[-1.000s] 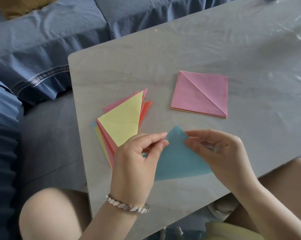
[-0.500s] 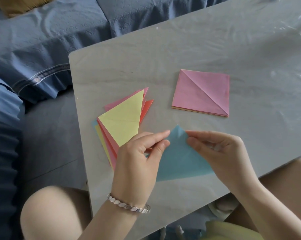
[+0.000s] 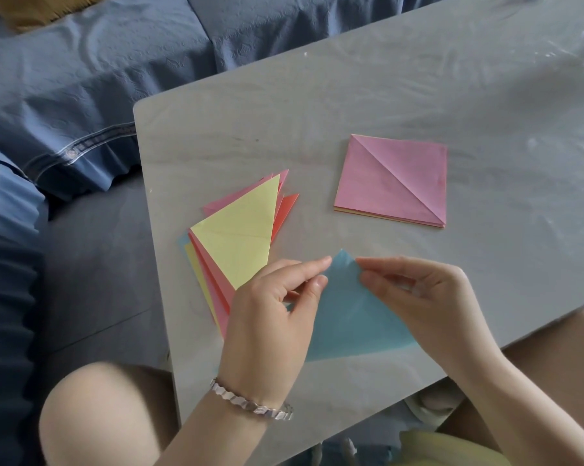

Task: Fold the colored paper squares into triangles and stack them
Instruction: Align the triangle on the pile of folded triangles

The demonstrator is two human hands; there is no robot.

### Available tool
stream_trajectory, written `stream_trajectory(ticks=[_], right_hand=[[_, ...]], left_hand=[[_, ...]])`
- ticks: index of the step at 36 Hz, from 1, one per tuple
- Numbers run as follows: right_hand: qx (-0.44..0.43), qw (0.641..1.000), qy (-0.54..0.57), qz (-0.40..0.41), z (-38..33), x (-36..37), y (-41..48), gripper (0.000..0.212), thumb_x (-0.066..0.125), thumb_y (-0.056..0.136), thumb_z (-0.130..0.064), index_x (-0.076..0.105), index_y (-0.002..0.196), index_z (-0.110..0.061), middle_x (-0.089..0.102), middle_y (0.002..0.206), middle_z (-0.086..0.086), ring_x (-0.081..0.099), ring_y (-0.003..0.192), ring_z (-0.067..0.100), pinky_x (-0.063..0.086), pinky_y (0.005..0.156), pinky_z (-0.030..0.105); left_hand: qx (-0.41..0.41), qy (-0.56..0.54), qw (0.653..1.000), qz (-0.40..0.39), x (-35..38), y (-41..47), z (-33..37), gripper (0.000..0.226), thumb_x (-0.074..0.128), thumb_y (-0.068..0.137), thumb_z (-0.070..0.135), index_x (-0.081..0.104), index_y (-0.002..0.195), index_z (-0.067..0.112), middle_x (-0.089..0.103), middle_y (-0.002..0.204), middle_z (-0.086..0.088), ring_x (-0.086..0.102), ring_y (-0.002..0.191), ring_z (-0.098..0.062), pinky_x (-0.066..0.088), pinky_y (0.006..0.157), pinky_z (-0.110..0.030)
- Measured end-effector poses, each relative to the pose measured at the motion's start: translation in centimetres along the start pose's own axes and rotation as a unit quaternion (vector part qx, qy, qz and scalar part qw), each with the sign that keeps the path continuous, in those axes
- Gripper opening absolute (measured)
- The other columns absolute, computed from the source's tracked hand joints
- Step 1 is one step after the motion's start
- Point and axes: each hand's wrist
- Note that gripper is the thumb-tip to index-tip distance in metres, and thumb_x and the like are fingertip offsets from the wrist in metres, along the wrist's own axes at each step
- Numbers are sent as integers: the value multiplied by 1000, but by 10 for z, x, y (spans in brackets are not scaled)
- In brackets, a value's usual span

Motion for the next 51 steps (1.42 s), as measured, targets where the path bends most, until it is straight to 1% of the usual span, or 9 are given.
stream_trajectory(ticks=[9, 18, 22, 25, 33, 37, 41, 48, 51], right_hand=[[-58, 987, -128, -79, 9, -9, 13, 31, 69, 79, -6, 70, 73, -36, 68, 74, -11, 61, 68, 9, 46, 67, 12], [-169, 883, -341, -274, 4, -22, 39, 12, 71, 81, -14, 75, 87, -24, 69, 82, -13, 60, 80, 2, 44, 73, 12], [-301, 841, -411, -180, 11, -17, 51, 11, 63, 81, -22, 74, 85, -22, 68, 84, -9, 57, 80, 6, 44, 76, 23], [-371, 823, -423, -79, 24, -13, 51, 21, 54, 86, -23, 73, 90, -18, 67, 105, -1, 57, 105, 17, 39, 92, 30], [-267, 788, -510, -218, 82, 4, 20, 56, 17, 99, -37, 70, 105, -20, 65, 117, -6, 59, 113, 13, 48, 94, 36], [-213, 786, -546, -197, 95, 3, 10, 67, 5, 100, -36, 70, 107, -18, 64, 119, -6, 59, 111, 10, 42, 97, 28], [-182, 785, -573, -153, 97, 0, 18, 71, 2, 100, -38, 69, 109, -16, 64, 120, -4, 60, 111, 11, 49, 89, 37], [-171, 789, -583, -92, 91, 4, 54, 38, 42, 85, -28, 70, 101, -8, 68, 111, 2, 64, 104, 20, 50, 84, 44], [-158, 800, -567, -116, 86, 7, 69, 34, 46, 91, -19, 61, 118, -6, 57, 130, 3, 49, 125, 24, 36, 102, 44]], left_hand=[[-87, -32, 995, -48, 3, 7, -3, 24, 71, 77, 9, 69, 86, 31, 66, 76, 23, 62, 65, 3, 47, 65, -7], [-107, 39, 969, -217, 5, 16, -8, 7, 71, 76, 16, 74, 77, 23, 68, 64, 12, 63, 63, -2, 49, 66, -18], [-164, -31, 971, -170, 10, 23, -17, 20, 71, 74, 6, 68, 63, 21, 62, 50, 12, 61, 51, -3, 49, 60, -16], [-241, -91, 960, -111, 14, 30, -32, 24, 71, 75, 2, 66, 58, 18, 65, 52, 6, 65, 52, -11, 52, 56, -20], [-288, 2, 956, -57, 20, 35, -64, 19, 72, 74, 8, 67, 60, 19, 67, 60, 3, 66, 58, -16, 57, 69, -38], [-294, 27, 954, -49, 22, 33, -71, 23, 70, 74, 8, 64, 57, 22, 67, 61, 5, 67, 63, -19, 57, 68, -39], [-312, 27, 948, -54, 24, 30, -75, 22, 69, 74, 6, 65, 57, 20, 67, 61, 5, 67, 63, -18, 57, 68, -39], [-324, 18, 944, -56, 24, 29, -79, 23, 70, 75, 8, 65, 57, 21, 66, 60, 7, 65, 60, -17, 57, 70, -36], [-322, 23, 945, -57, 24, 30, -80, 20, 71, 74, 9, 66, 59, 20, 67, 65, 6, 67, 66, -19, 57, 70, -36]])
Point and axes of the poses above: each hand's wrist, its own y-axis towards the middle knuckle, its own x-axis out of the palm, z = x × y
